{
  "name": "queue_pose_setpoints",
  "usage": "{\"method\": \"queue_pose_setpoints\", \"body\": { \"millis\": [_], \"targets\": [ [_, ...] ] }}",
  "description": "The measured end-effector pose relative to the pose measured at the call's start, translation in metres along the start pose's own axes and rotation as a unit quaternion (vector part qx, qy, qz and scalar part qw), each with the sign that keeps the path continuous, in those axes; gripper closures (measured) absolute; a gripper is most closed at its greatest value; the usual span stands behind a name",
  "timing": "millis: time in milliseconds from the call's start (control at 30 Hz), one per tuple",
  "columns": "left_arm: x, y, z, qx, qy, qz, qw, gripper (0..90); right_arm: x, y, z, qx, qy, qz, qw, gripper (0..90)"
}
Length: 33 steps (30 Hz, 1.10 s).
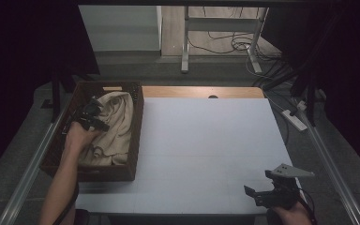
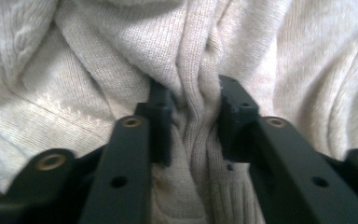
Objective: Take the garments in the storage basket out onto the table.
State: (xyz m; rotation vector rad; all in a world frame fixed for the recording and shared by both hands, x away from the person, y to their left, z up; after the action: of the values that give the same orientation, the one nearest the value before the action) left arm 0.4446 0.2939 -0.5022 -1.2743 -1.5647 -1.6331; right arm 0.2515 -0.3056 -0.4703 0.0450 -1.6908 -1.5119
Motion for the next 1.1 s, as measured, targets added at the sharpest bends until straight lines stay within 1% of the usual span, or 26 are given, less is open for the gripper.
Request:
{"method": "queue_pose_setpoints", "body": {
  "millis": [67, 133, 167, 200, 233, 267, 367, 400, 433, 500, 533, 567, 633, 667, 733, 767, 800, 833, 867, 900, 933, 967, 1000, 1033, 1067, 1100],
  "targets": [
    [0.002, 0.002, -0.002, 0.02, -0.01, -0.001, 0.9998, 53.6, 0.0, 0.0, 0.0, -0.001, 0.001, 0.001, 1.0, 0.0],
    [0.003, 0.001, -0.007, 0.011, -0.014, -0.006, 0.9998, 44.1, 0.0, 0.0, 0.0, -0.002, 0.001, 0.0, 1.0, 0.0],
    [0.003, 0.001, -0.012, 0.002, -0.017, -0.008, 0.9998, 35.6, 0.0, 0.0, 0.0, -0.003, 0.002, 0.0, 1.0, 0.0],
    [0.003, 0.001, -0.012, 0.002, -0.017, -0.008, 0.9998, 35.8, 0.0, 0.0, 0.0, -0.003, 0.002, 0.0, 1.0, 0.0],
    [0.005, 0.0, -0.015, -0.01, -0.012, -0.008, 0.9998, 38.4, 0.0, 0.0, 0.0, -0.002, 0.001, 0.002, 1.0, 0.0],
    [0.006, 0.0, -0.016, -0.016, -0.019, -0.01, 0.9997, 38.4, 0.0, 0.0, 0.0, -0.002, 0.001, 0.002, 1.0, 0.0],
    [0.012, 0.001, -0.011, 0.001, -0.058, -0.034, 0.9977, 39.0, -0.001, 0.0, 0.001, 0.002, 0.001, 0.002, 1.0, 0.0],
    [0.013, 0.0, -0.008, 0.011, -0.078, -0.045, 0.9959, 38.6, -0.001, 0.0, 0.001, 0.002, 0.001, 0.002, 1.0, 0.0],
    [0.014, 0.0, -0.007, 0.019, -0.089, -0.05, 0.9946, 34.9, -0.001, 0.0, 0.0, 0.0, 0.001, 0.002, 1.0, 0.0],
    [0.018, -0.001, -0.006, 0.017, -0.096, -0.062, 0.9933, 32.3, 0.0, 0.0, 0.0, -0.002, 0.002, 0.001, 1.0, 0.0],
    [0.02, -0.002, -0.006, 0.019, -0.11, -0.07, 0.9913, 23.7, -0.001, 0.0, -0.001, -0.003, 0.002, 0.0, 1.0, 0.0],
    [0.02, -0.002, -0.006, 0.019, -0.11, -0.07, 0.9913, 21.1, -0.001, 0.0, -0.001, -0.003, 0.002, 0.0, 1.0, 0.0],
    [0.022, -0.005, -0.008, 0.013, -0.12, -0.076, 0.9897, 21.0, -0.001, 0.0, 0.0, -0.003, 0.002, 0.001, 1.0, 0.0],
    [0.022, -0.007, -0.01, 0.005, -0.134, -0.076, 0.9881, 15.1, -0.001, 0.001, 0.0, -0.002, 0.002, 0.003, 1.0, 0.0],
    [0.022, -0.009, -0.013, -0.014, -0.132, -0.078, 0.9881, 13.6, -0.001, 0.001, 0.0, -0.002, 0.002, 0.003, 1.0, 0.0],
    [0.023, -0.009, -0.014, -0.018, -0.136, -0.083, 0.987, 13.6, -0.001, 0.001, 0.0, -0.002, 0.002, 0.003, 1.0, 0.0],
    [0.021, -0.009, -0.015, -0.01, -0.135, -0.093, 0.9864, 10.4, -0.001, 0.001, 0.0, -0.003, 0.003, 0.004, 1.0, 0.0],
    [0.021, -0.009, -0.015, -0.01, -0.135, -0.093, 0.9864, 9.2, -0.001, 0.001, 0.0, -0.003, 0.003, 0.004, 1.0, 0.0],
    [0.016, -0.01, -0.015, 0.003, -0.129, -0.088, 0.9878, 9.2, -0.002, 0.001, 0.0, -0.003, 0.003, 0.004, 1.0, 0.0],
    [0.012, -0.01, -0.015, 0.007, -0.124, -0.074, 0.9894, 7.3, -0.002, 0.001, 0.0, -0.004, 0.003, 0.004, 1.0, 0.0],
    [0.002, -0.012, -0.014, -0.005, -0.111, -0.032, 0.9933, 8.0, -0.003, 0.001, 0.0, -0.001, 0.003, 0.004, 1.0, 0.0],
    [0.002, -0.012, -0.014, -0.005, -0.111, -0.032, 0.9933, 8.9, -0.003, 0.001, 0.0, -0.001, 0.003, 0.004, 1.0, 0.0],
    [-0.003, -0.013, -0.014, 0.0, -0.114, -0.015, 0.9934, 8.5, -0.003, 0.001, 0.0, 0.001, 0.003, 0.006, 1.0, 0.0],
    [-0.005, -0.013, -0.013, 0.009, -0.119, -0.006, 0.9929, 8.5, -0.003, 0.001, 0.0, 0.001, 0.003, 0.006, 1.0, 0.0],
    [-0.008, -0.009, -0.012, 0.023, -0.136, 0.016, 0.9902, 5.8, -0.003, 0.001, 0.0, 0.002, 0.004, 0.007, 1.0, 0.0],
    [-0.008, -0.009, -0.012, 0.023, -0.136, 0.016, 0.9902, 3.4, -0.003, 0.001, 0.0, 0.002, 0.004, 0.007, 1.0, 0.0]
  ]
}}
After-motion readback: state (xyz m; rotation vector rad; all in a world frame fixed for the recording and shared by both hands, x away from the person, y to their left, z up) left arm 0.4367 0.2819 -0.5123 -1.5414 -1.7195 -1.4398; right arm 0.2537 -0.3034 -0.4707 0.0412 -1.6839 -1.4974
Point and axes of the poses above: each handheld gripper's, and its own axes: x roughly backward along the jaws, y roughly out of its top, z roughly to its left, the point moved 2 cm from there along -x, roughly forward along the jaws, and after that the axes turned 7 degrees about -z, right-handed, at the moved point
